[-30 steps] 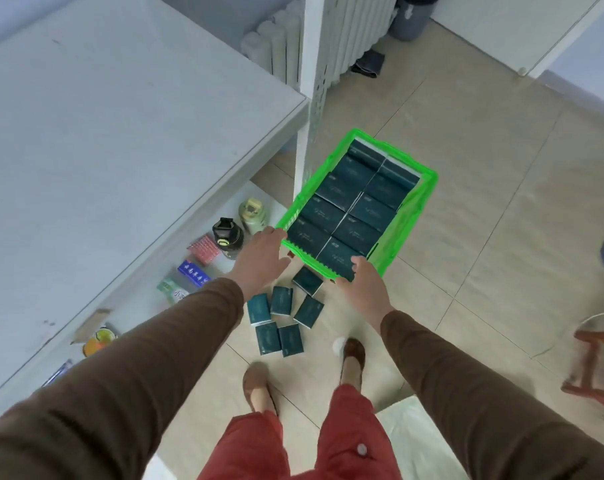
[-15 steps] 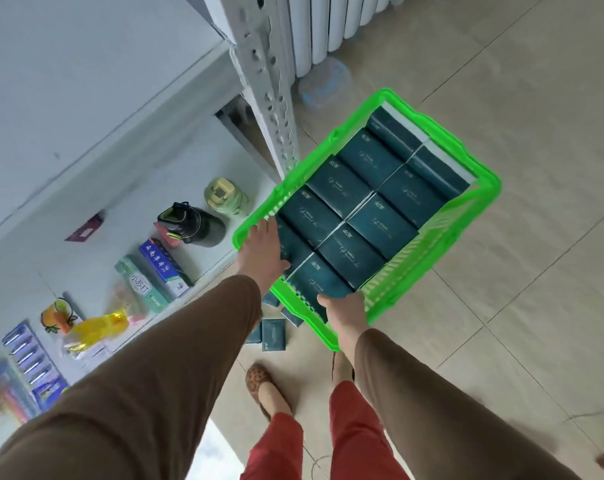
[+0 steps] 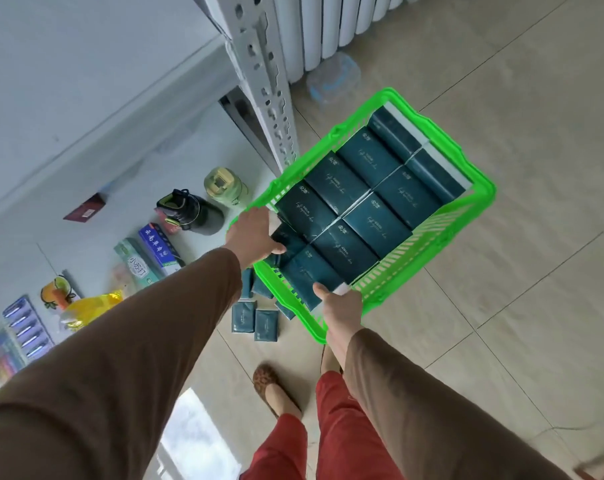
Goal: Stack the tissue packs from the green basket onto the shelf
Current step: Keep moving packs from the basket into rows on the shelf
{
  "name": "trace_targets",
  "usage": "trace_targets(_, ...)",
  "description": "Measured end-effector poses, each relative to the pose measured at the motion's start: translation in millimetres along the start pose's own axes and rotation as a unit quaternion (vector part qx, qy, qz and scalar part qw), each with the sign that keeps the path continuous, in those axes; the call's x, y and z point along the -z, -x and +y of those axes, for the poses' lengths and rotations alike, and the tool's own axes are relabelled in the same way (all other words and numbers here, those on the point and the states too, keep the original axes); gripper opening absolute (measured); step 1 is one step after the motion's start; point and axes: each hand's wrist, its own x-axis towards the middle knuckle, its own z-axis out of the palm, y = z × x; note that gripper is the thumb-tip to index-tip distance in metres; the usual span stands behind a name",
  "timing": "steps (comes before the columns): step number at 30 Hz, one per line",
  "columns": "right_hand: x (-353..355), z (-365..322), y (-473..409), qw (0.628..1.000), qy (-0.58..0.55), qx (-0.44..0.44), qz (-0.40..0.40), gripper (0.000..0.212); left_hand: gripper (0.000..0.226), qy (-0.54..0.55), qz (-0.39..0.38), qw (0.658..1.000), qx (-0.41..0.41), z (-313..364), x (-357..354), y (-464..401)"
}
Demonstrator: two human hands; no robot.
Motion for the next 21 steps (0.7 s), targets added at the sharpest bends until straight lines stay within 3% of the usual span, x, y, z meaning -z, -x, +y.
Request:
trace_targets(2,0,-7,20,0.999,-0.039,0.009,-0.009,0.061,0.068,0.019,0.017,1.000,0.002,-5,10,20)
trace_targets(4,2,-13,45,0.997,-0.048,0.043,-0.030,0.044,0.066,0.044,0.059,0.997,0.010,-14,25,48)
trace_targets(5,2,-15,59,0.995,-0.046,0.081,-0.038,0.033,0.065,0.064,0.083,0.994,0.019,-21,34,65)
trace_targets(9,-7,-21,139,0.967,-0.040,0.239,-0.076,0.034,0.057,0.147,0.172,0.973,0.046,-69,76,152)
trace_targets(15,-51,13,289,0.880,0.011,0.435,-0.190,0.037,0.059,0.177,0.293,0.937,0.065,-190,130,323)
trace_targets(21,-145,79,407,0.810,0.090,0.473,-0.335,0.044,0.051,0.260,0.385,0.880,0.105,-342,156,483)
